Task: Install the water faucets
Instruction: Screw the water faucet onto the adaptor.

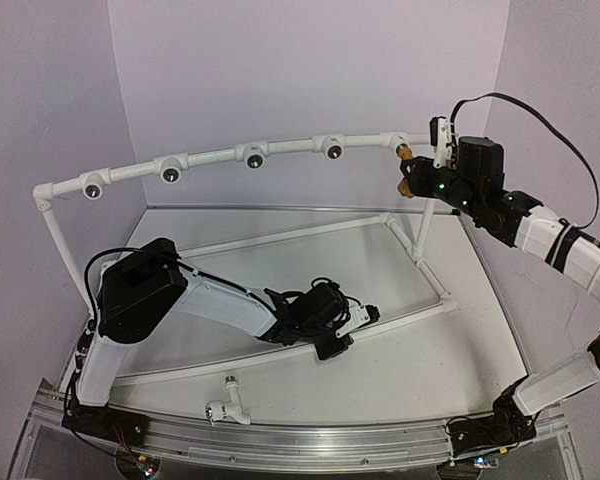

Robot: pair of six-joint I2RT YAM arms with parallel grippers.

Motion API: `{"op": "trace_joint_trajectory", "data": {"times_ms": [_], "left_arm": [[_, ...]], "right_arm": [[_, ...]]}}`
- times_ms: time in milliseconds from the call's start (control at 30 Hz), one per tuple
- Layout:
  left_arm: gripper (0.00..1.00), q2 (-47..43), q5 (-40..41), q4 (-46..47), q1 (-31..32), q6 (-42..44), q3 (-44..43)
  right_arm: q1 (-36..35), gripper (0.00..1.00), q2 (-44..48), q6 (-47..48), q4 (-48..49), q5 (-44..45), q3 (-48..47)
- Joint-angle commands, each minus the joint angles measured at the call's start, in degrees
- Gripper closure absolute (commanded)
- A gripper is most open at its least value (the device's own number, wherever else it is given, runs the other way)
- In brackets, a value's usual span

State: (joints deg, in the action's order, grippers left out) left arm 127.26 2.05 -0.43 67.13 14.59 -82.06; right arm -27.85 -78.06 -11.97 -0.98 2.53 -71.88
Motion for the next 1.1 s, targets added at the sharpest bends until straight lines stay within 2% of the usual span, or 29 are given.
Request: {"op": "trace_joint_trajectory", "data": {"times_ms": [0,267,1067], "left_arm": [[1.00,3.8,-6.8,-12.2,4.0,3.4,2.3],[1.00,4.0,-7.0,-12.3,4.0,3.3,2.1],[1.00,4.2,-7.2,-12.6,4.1,3.3,2.0]], "right_arm": [[2.9,1.00,1.6,-5.8,10.4,-0.7,-4.3],[6.7,1.00,1.7,-14.7,11.1,-6.1,-3.7],[9.6,1.00,-1.5,-36.5,18.5,-14.0,-0.9]]}}
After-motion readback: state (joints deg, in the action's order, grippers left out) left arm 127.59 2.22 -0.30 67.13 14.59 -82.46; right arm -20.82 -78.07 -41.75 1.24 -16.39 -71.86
